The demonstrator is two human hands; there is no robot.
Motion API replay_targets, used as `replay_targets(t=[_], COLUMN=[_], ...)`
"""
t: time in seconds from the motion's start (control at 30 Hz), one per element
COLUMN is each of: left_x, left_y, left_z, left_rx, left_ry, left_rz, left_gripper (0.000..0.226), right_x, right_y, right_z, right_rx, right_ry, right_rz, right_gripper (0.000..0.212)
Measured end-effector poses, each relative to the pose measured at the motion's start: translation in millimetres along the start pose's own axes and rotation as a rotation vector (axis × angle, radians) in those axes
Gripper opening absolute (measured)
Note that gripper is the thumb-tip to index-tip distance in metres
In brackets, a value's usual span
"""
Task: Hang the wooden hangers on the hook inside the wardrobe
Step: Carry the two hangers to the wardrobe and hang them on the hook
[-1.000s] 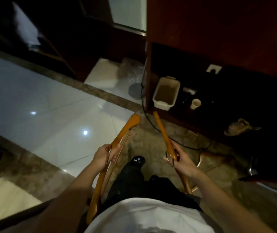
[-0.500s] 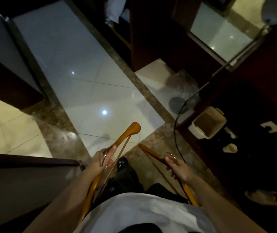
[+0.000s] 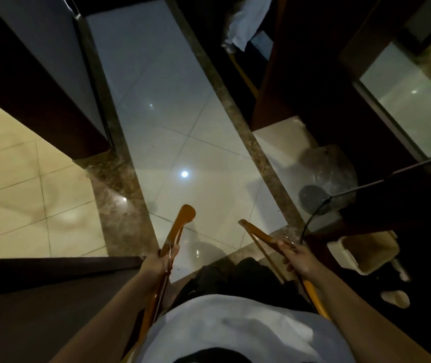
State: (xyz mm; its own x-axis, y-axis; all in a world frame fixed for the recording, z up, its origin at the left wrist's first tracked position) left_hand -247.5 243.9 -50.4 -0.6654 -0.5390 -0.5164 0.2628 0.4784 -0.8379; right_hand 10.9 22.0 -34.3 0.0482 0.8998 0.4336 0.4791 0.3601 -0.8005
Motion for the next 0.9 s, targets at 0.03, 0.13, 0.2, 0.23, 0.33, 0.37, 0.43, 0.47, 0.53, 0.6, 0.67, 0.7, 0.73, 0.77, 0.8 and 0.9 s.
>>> replay_targets(t=[0.03,0.13,0.2,0.23,0.33,0.37,0.43,0.47,0.53,0.6,0.67,0.7,0.73,0.77,0.8,0.9], left_x=[-5.5,-29.3,-52.2,-65.5,-113.9,-130.9,-165.2,-181.0,-210.1,-233.0,-248.6,-252.6,-254.3,-255.6,-256.4,-260.4], left_y=[1.9,14.8,32.8,44.0,71.5,79.3,89.7,95.2,104.5,113.9,124.1,128.9,133.8,136.5,140.2,157.9], left_z=[0.1,-1.6,-7.5,-10.5,-15.7,-16.4,-16.8,-17.5,-19.5,-25.0,-32.9,-36.7,-39.9,-41.1,-43.3,-56.0], left_rx=[-0.017,-0.033,-0.042,-0.049,-0.086,-0.101,-0.123,-0.129,-0.121,-0.113,-0.112,-0.116,-0.126,-0.139,-0.151,-0.175], left_ry=[0.006,0.008,0.018,0.022,0.037,0.052,0.095,0.122,0.158,0.154,0.123,0.117,0.113,0.108,0.094,0.032], left_rz=[-0.010,-0.015,0.009,0.016,0.043,0.059,0.079,0.092,0.105,0.098,0.103,0.100,0.087,0.068,0.044,-0.021], left_gripper=[0.023,0.017,0.026,0.033,0.040,0.040,0.042,0.043,0.045,0.044,0.047,0.051,0.055,0.056,0.053,0.039], right_x=[1.0,0.8,4.8,10.6,35.0,47.6,74.4,88.4,128.5,174.6,224.1,246.5,270.5,292.0,313.1,377.3], right_y=[7.1,26.7,45.2,54.5,92.1,105.1,131.5,146.3,165.9,183.1,202.2,211.1,218.4,226.7,236.3,262.0], right_z=[-5.0,-21.9,-34.5,-40.6,-61.2,-68.6,-84.8,-92.6,-109.9,-126.8,-140.4,-146.2,-151.3,-155.2,-158.0,-163.5], right_rx=[0.002,-0.013,-0.002,0.022,0.058,0.066,0.084,0.100,0.113,0.120,0.130,0.125,0.119,0.116,0.113,0.097], right_ry=[0.005,-0.009,-0.022,-0.023,-0.045,-0.053,-0.075,-0.089,-0.093,-0.082,-0.133,-0.152,-0.142,-0.125,-0.103,-0.089], right_rz=[0.026,0.110,0.149,0.156,0.181,0.179,0.162,0.155,0.145,0.106,0.027,-0.011,-0.043,-0.062,-0.074,-0.133], right_gripper=[0.025,0.033,0.040,0.046,0.049,0.044,0.034,0.031,0.028,0.025,0.027,0.031,0.036,0.041,0.045,0.046])
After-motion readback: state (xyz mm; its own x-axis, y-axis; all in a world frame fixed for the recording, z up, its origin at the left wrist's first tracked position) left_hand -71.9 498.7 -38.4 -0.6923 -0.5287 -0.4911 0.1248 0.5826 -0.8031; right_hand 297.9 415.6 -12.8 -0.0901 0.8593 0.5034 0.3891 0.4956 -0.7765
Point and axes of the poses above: each hand's wrist, its own y-axis towards the middle knuckle, its own z-axis out of the palm, x = y × z, the point moved 2 cm from there along y, towards the middle knuckle, and after that the axes turned 7 degrees about -y, right-handed, at the moved point
